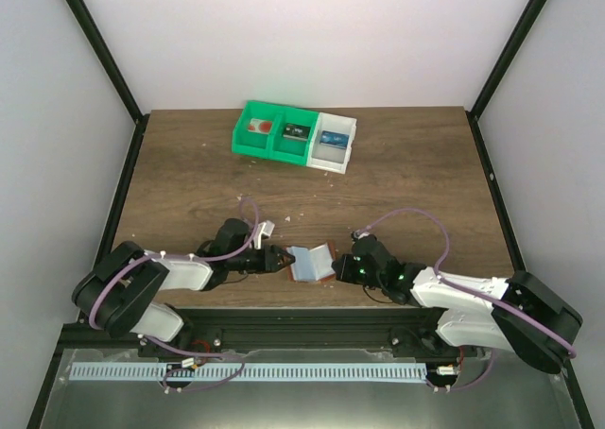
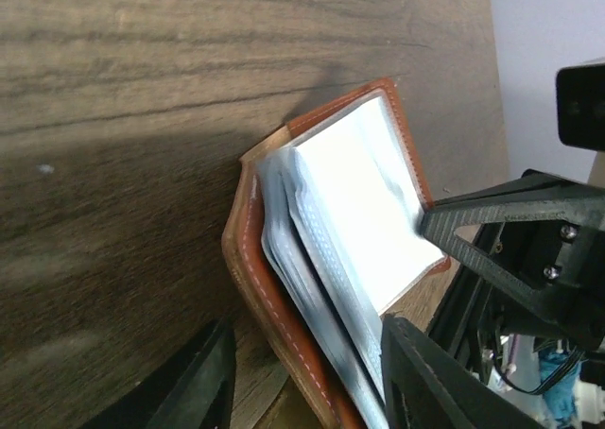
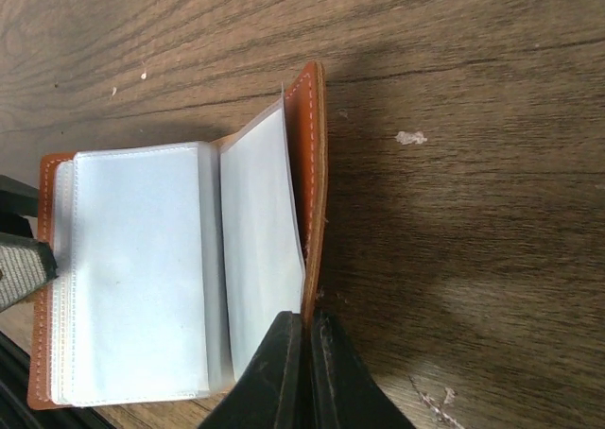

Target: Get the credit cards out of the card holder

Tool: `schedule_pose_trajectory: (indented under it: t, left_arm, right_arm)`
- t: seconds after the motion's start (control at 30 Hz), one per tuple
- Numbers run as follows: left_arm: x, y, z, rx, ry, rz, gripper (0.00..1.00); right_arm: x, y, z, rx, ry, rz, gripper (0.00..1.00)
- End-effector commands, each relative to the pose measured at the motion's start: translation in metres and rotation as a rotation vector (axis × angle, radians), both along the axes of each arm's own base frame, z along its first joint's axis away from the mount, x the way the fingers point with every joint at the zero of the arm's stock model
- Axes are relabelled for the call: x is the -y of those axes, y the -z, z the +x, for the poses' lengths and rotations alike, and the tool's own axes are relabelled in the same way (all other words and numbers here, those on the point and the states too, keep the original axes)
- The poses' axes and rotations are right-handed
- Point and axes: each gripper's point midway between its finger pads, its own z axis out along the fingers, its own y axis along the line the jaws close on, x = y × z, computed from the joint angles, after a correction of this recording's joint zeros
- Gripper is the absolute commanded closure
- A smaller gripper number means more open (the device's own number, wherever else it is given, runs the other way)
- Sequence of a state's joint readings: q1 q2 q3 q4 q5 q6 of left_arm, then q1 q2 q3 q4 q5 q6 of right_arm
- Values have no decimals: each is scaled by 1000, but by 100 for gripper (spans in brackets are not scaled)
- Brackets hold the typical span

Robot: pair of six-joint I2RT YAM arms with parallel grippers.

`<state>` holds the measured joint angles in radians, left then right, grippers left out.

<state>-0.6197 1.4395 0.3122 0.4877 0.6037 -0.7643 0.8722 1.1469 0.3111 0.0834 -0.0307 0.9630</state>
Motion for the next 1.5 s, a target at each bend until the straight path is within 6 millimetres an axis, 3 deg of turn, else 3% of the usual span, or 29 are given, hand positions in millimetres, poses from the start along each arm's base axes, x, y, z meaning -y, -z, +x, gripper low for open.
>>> schedule_pose_trajectory:
  t: [0.0, 0.07, 0.27, 0.37, 0.53, 0.67, 0.83, 0.93, 1.2, 1.47]
  left_arm:
    - [6, -6, 3, -7, 5, -37, 53]
    - [7, -8, 2, -15, 7, -55, 54]
    - [9, -4, 0, -32, 19, -55, 90]
    - [10, -7, -1, -36, 29, -74, 100]
    - [11, -8, -5, -48, 46, -77, 100]
    - [9, -7, -7, -52, 46, -72, 100]
    - [8, -11, -8, -46, 46, -72, 100]
    - [8, -13, -7, -46, 41, -68, 100]
    - [4, -7, -10, -62, 24, -57, 100]
    - [2, -3, -12, -71, 23, -44, 100]
  right_arm:
    - [1, -2, 1, 15, 10, 6, 100]
    - [1, -2, 1, 18, 9, 6, 99]
    - [2, 1, 0, 10, 8, 0, 99]
    - [1, -1, 2, 11, 1, -21, 82]
    - [4, -23, 7, 24, -11, -95, 65]
    - [5, -49, 8, 46, -36, -129, 59]
    - [-12, -87, 10, 93, -70, -62, 54]
    - [-29, -99, 9, 117, -98, -19, 46]
    - [-74, -44, -10, -3, -205, -110, 35]
    - [-87, -17, -12, -26, -244, -149, 23]
